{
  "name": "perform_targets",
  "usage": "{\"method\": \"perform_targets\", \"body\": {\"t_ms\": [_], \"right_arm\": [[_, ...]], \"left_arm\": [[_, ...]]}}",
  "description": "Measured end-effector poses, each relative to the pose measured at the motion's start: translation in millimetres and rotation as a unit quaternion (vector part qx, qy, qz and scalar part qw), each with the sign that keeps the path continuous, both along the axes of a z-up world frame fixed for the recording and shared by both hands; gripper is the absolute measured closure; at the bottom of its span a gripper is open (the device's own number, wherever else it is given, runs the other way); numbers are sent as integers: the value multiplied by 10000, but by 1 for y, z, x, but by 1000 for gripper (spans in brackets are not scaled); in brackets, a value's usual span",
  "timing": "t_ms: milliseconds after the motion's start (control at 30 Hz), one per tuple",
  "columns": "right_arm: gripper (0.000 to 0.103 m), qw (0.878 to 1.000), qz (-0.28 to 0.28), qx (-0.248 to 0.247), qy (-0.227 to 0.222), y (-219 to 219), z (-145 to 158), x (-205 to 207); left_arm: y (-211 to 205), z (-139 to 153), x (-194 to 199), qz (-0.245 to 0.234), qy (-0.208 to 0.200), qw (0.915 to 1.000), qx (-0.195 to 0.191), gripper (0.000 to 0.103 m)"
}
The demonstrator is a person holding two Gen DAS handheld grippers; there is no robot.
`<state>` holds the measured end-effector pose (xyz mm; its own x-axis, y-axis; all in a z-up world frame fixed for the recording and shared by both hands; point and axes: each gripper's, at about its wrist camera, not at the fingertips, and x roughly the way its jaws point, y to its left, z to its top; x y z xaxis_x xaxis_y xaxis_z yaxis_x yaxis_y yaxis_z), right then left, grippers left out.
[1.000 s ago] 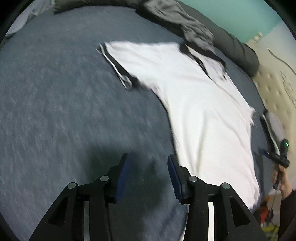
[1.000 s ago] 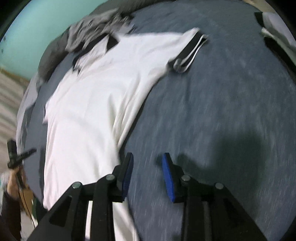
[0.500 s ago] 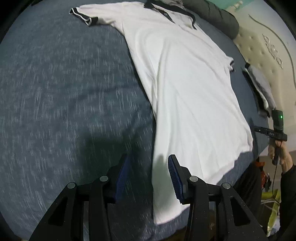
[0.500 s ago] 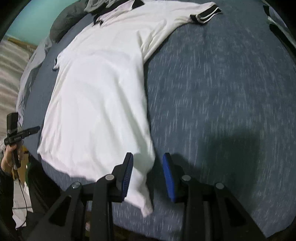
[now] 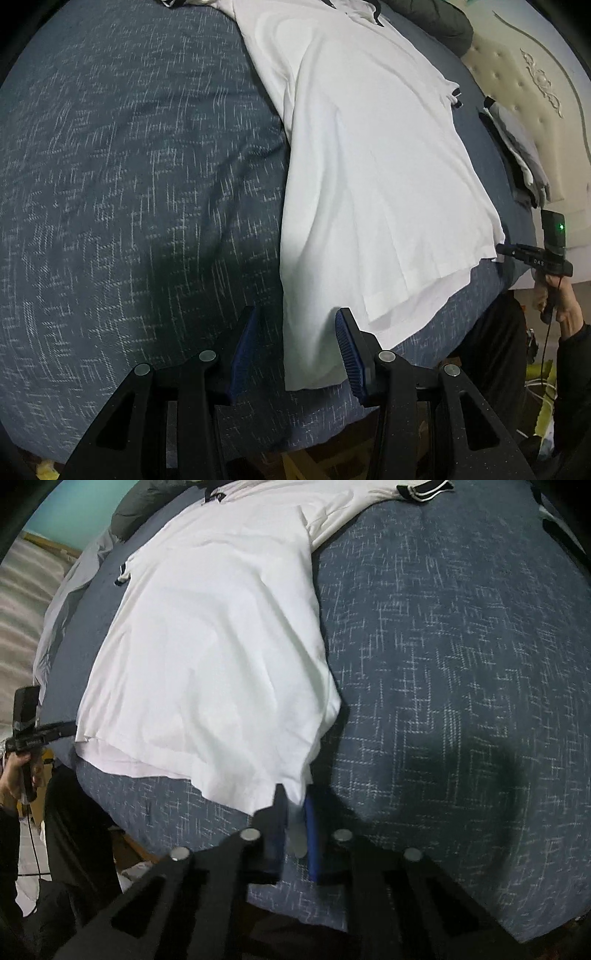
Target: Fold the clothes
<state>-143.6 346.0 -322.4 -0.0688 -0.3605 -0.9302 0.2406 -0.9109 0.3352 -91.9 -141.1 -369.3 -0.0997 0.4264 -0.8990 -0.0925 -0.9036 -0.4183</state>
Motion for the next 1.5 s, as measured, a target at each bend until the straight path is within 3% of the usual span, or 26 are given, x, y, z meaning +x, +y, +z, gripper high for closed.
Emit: {"method": "perform_targets", "body": {"t_ms": [100, 267, 333, 667, 867, 933, 1000, 1033, 1200, 1500], "right_arm": [[101, 9998, -71, -79, 184, 5, 11, 2], [101, 9986, -301, -139, 419, 26, 31, 5], [101, 9983, -369, -144, 431, 35, 37, 4], [101, 9967, -631, -235, 458, 51, 37, 5], [100, 9972, -603, 17, 447, 44, 23, 1], [94, 9963, -593, 142, 604, 38, 29, 0], [72, 9953, -424, 275, 830, 27, 39, 1], [69, 9947, -294, 313, 932, 20, 44, 3], [68, 9924, 540, 306, 1064, -31, 53, 6], [68, 9768, 1889, 520, 865, -137, 18, 20]], "left_arm": [[4, 0, 4, -55, 27, 10000, -4, 57], [9, 10, 4, -184, 123, 9997, 59, 87], [12, 14, 6, -240, 178, 9995, 99, 93], [24, 58, 14, -505, 568, 9961, 447, 94], [28, 58, 18, -611, 533, 9953, 533, 94], [25, 53, 13, -622, 518, 9955, 486, 94], [43, 52, 13, -566, 503, 9960, 474, 94], [47, 52, 11, -547, 507, 9961, 477, 94], [52, 60, 4, -505, 591, 9958, 491, 94], [52, 69, 3, -453, 692, 9954, 486, 94]]}}
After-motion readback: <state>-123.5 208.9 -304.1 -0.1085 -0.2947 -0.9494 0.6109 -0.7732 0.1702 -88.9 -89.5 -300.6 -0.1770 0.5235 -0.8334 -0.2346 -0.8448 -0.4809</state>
